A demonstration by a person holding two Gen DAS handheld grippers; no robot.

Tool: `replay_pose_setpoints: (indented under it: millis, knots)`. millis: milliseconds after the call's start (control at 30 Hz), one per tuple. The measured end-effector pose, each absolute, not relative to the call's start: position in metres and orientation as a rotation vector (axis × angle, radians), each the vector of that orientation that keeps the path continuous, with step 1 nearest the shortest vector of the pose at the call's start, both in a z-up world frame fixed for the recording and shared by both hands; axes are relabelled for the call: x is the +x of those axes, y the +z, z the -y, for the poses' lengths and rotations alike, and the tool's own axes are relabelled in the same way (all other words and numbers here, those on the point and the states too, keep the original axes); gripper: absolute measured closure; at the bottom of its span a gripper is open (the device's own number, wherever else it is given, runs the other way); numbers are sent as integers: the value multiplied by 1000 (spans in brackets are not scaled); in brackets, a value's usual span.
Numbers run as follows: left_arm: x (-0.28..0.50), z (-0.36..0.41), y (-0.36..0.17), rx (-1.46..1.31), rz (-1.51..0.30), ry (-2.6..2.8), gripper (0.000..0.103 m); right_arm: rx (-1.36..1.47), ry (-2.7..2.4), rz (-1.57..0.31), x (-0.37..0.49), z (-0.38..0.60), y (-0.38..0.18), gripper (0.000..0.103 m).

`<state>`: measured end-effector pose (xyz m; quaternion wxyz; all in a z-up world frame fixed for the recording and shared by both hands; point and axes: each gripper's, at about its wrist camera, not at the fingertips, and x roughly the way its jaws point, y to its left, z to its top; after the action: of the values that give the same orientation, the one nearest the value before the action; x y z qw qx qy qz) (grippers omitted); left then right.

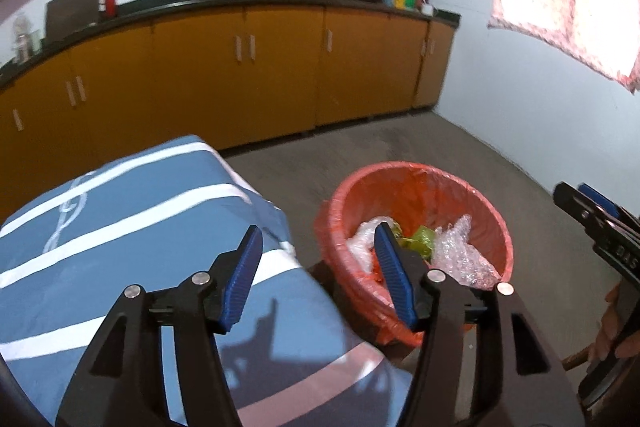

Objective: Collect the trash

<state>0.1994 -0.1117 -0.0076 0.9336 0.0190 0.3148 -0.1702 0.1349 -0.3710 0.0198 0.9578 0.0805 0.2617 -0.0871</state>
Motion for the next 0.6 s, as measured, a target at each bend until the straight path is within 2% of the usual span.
replay_pose_setpoints:
  millis: [300,433,600]
  knots:
    - [143,54,14,-4,-565,-244,29,190,-138,-447,76,324,46,8]
    - [114,33,21,-12,-520,-211,18,209,-128,-431,51,312,48,4]
    - [85,10,24,-22,-469,-179,9,212,-129,-429,29,297,47,4]
